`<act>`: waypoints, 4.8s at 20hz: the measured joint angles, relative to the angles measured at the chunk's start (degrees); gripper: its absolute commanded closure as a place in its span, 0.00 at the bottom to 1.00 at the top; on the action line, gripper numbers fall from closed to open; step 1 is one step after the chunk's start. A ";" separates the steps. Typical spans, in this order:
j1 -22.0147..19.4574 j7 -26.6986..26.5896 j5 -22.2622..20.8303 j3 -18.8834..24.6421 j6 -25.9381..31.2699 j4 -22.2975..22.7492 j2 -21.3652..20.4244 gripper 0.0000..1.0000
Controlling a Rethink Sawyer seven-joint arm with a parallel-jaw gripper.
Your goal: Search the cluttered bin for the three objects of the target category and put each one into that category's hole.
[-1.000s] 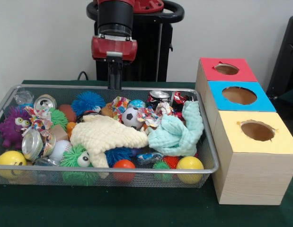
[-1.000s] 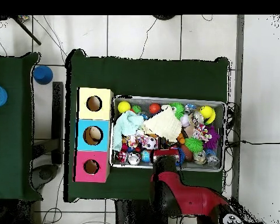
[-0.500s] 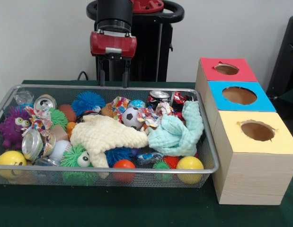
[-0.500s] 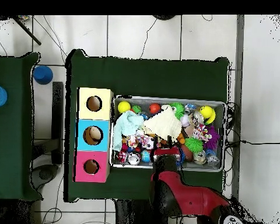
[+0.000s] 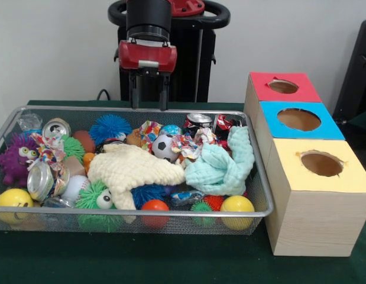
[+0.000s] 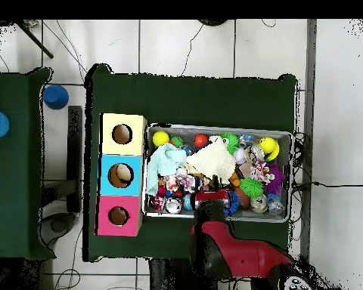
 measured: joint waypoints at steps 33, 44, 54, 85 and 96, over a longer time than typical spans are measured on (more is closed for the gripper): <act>7.97 0.00 7.78 -3.51 -21.02 -0.92 19.77 0.00; 9.30 0.00 9.33 -4.46 -26.85 -3.04 24.56 0.00; 9.81 0.00 9.32 -4.69 -27.28 -3.88 25.63 1.00; -18.61 0.29 -12.83 12.82 10.17 -1.54 0.77 1.00; -28.93 0.29 -13.44 25.04 14.76 1.00 -2.29 1.00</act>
